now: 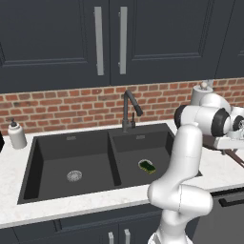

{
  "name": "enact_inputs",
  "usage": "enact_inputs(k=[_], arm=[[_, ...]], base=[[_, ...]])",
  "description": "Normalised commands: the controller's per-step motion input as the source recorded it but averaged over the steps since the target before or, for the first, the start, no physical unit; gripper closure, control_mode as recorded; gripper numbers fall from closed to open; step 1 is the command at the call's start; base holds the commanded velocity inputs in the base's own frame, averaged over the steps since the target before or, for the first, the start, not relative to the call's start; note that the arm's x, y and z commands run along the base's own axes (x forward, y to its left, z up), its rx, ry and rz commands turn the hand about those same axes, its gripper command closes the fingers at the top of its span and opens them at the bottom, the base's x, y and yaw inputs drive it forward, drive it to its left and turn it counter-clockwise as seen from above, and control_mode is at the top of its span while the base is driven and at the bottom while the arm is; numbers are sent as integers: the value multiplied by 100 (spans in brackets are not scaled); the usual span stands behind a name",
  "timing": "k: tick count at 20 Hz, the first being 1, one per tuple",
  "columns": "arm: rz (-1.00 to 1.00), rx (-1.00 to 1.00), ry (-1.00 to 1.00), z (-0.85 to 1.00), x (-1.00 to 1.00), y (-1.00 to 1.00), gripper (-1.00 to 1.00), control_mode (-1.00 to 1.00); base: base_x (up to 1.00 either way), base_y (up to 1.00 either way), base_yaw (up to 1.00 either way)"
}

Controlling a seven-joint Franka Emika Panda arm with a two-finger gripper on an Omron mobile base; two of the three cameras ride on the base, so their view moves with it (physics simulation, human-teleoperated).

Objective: Pick the pan and sponge and place them into the sink. Then turn on the water.

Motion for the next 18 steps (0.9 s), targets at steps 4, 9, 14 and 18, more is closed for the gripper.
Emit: enact_inputs(k=[4,9,14,18], arm=[[0,0,0,0,0,0,100,-100],[5,6,-5,0,-2,0,100,-100],[17,8,-20,11,-28,10,100,-100],[19,1,-18,17,-32,50,100,-100]], base=[[0,0,0],[0,0,0],[0,0,0],[0,0,0]])
